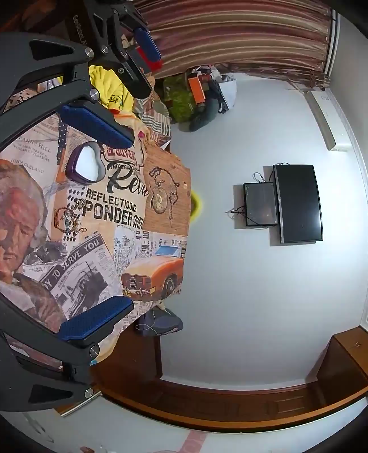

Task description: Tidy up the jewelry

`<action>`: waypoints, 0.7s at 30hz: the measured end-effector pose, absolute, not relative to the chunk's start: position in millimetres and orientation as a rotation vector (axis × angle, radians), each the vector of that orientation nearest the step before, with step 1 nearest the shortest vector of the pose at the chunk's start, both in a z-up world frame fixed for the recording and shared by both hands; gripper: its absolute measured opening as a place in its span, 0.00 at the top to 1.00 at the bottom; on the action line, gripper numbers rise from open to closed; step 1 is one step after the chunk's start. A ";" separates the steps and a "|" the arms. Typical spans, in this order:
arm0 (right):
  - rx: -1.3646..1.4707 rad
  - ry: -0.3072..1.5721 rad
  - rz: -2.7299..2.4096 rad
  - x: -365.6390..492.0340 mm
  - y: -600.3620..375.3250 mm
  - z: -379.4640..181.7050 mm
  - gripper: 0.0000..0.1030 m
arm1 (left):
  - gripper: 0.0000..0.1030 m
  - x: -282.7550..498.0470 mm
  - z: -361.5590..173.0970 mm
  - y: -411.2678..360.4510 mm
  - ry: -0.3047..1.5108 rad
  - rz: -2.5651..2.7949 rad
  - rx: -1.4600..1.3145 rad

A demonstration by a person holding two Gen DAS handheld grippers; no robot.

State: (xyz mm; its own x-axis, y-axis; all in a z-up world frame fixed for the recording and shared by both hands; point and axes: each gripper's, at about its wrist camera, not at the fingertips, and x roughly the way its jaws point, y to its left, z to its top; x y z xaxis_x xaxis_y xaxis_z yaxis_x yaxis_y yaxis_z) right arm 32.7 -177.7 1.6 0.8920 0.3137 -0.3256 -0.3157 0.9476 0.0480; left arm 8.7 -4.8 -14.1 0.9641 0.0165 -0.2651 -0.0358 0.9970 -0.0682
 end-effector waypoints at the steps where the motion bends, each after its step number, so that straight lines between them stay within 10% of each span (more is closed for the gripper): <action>1: -0.006 0.336 0.326 31.9 -177.9 1.0 0.00 | 0.00 6.7 -11.8 -3.3 0.266 0.027 -0.073; 21: -0.004 0.345 0.334 30.4 -171.9 -2.3 0.00 | 0.00 3.4 -13.5 -1.3 0.267 0.045 -0.066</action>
